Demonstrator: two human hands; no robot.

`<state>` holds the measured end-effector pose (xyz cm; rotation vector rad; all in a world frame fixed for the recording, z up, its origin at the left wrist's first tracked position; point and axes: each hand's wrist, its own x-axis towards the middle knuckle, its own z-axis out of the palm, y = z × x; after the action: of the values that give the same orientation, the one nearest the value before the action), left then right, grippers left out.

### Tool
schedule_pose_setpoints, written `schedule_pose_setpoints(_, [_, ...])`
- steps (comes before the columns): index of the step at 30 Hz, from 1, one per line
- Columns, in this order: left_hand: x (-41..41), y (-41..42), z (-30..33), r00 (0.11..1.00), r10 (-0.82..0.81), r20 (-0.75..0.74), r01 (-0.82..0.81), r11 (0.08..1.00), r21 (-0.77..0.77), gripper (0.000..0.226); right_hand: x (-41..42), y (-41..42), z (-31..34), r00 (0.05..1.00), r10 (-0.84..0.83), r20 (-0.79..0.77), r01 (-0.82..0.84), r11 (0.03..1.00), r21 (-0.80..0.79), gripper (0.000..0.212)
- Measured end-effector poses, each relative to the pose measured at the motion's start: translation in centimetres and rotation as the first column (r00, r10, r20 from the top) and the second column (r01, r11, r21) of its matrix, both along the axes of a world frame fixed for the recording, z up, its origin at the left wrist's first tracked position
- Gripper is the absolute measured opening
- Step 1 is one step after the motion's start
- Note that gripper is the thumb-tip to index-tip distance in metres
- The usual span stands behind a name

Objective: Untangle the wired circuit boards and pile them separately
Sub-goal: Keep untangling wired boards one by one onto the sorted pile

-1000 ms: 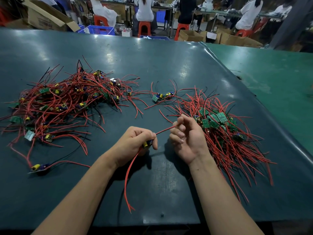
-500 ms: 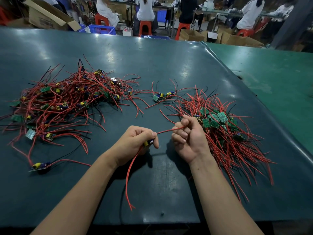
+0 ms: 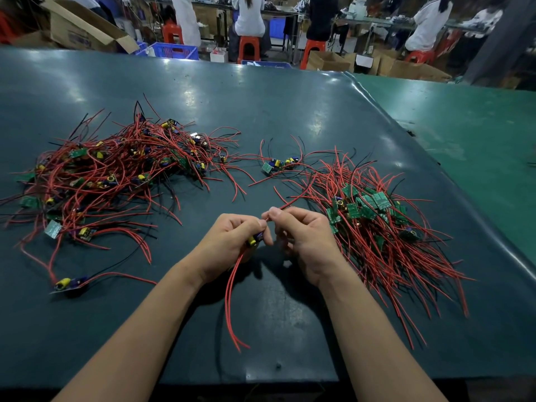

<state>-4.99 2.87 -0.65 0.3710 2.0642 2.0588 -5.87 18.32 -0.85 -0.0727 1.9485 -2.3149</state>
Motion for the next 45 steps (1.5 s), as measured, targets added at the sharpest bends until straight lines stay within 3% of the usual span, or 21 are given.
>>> schedule_pose_setpoints(6, [0.1,0.0,0.1,0.997,-0.067,0.024,0.066,0.998,0.011,0.034,-1.0,1.0,0.5,0.943,-0.331,0.037,0.331,0.918,-0.22,0.018])
schedule_pose_setpoints(9, [0.1,0.0,0.2,0.995,-0.101,0.02,0.101,0.995,0.001,0.035,-1.4,1.4,0.6,0.909,-0.407,0.087,0.413,0.854,-0.317,0.026])
schedule_pose_setpoints(12, [0.1,0.0,0.1,0.993,-0.115,0.004,0.115,0.993,-0.011,0.034,-1.6,0.9,0.2,0.889,-0.451,0.079,0.455,0.849,-0.27,0.036])
schedule_pose_setpoints(15, [0.0,-0.3,-0.1,0.994,-0.106,0.009,0.106,0.994,0.039,0.03,-1.5,0.7,-0.1,0.878,-0.476,-0.053,0.467,0.875,-0.13,0.033])
schedule_pose_setpoints(18, [-0.5,-0.3,-0.4,0.998,-0.033,0.054,0.023,0.985,0.173,0.033,-1.2,0.8,0.1,0.916,-0.397,-0.063,0.388,0.914,-0.117,0.018])
schedule_pose_setpoints(22, [-1.0,0.1,-0.6,0.98,0.171,0.105,-0.198,0.909,0.366,0.03,-0.4,0.4,0.4,0.987,-0.146,-0.07,0.149,0.988,0.044,0.009])
schedule_pose_setpoints(24, [-1.3,0.3,-0.6,0.942,0.298,0.151,-0.335,0.843,0.421,0.033,0.3,-0.4,0.3,0.999,0.043,-0.015,-0.044,0.998,-0.037,0.02])
schedule_pose_setpoints(26, [-1.5,0.2,-0.6,0.91,0.376,0.172,-0.413,0.808,0.42,0.029,0.5,-1.1,0.2,0.992,0.129,0.004,-0.128,0.985,-0.119,0.025])
schedule_pose_setpoints(31, [-0.9,0.4,-1.0,0.932,0.363,0.011,-0.358,0.914,0.19,0.027,-0.3,-1.1,0.0,0.992,-0.127,0.015,0.128,0.978,-0.163,0.01])
schedule_pose_setpoints(34, [-0.7,0.4,-1.1,0.944,0.329,-0.023,-0.325,0.941,0.09,0.032,-0.4,-1.0,-0.4,0.989,-0.144,-0.024,0.141,0.986,-0.089,0.013])
schedule_pose_setpoints(39, [-0.6,0.2,-0.9,0.95,0.312,0.022,-0.312,0.94,0.138,0.04,-0.2,-1.1,-0.4,0.993,-0.113,-0.025,0.112,0.993,-0.043,0.024])
schedule_pose_setpoints(45, [-0.9,0.2,-0.7,0.949,0.306,0.077,-0.315,0.908,0.276,0.028,-1.1,0.1,0.4,0.915,-0.403,0.017,0.393,0.88,-0.267,0.023])
